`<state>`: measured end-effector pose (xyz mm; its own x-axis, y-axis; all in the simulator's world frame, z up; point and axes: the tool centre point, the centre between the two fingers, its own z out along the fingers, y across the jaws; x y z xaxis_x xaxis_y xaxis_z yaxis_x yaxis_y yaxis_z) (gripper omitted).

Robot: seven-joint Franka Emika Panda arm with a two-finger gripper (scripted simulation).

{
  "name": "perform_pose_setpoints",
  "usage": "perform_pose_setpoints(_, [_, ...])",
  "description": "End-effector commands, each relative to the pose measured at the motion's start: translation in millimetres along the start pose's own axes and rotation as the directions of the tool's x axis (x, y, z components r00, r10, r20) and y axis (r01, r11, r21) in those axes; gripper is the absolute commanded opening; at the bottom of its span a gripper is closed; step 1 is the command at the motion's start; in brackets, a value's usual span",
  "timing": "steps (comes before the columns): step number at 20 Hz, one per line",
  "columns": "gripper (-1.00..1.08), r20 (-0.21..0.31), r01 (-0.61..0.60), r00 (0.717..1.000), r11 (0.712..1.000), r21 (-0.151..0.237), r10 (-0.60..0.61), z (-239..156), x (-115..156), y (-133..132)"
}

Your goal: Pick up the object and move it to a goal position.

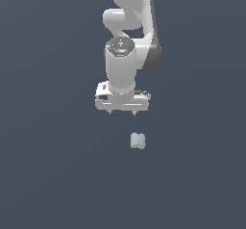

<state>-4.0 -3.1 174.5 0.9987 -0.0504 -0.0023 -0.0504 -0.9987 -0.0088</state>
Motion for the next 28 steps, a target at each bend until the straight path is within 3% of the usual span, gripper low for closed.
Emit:
perform_pose_setpoints(1, [1.0,0.0,0.0,1.0,1.0,0.0,0.0,0,0,0])
perform_pose_setpoints(16, [1.0,0.005,0.046,0.999,0.999,-0.016,-0.046,8,-2,0])
perform_pose_setpoints(28, [1.0,0.005,-0.077,0.997,0.997,-0.013,0.077,13,4,-5])
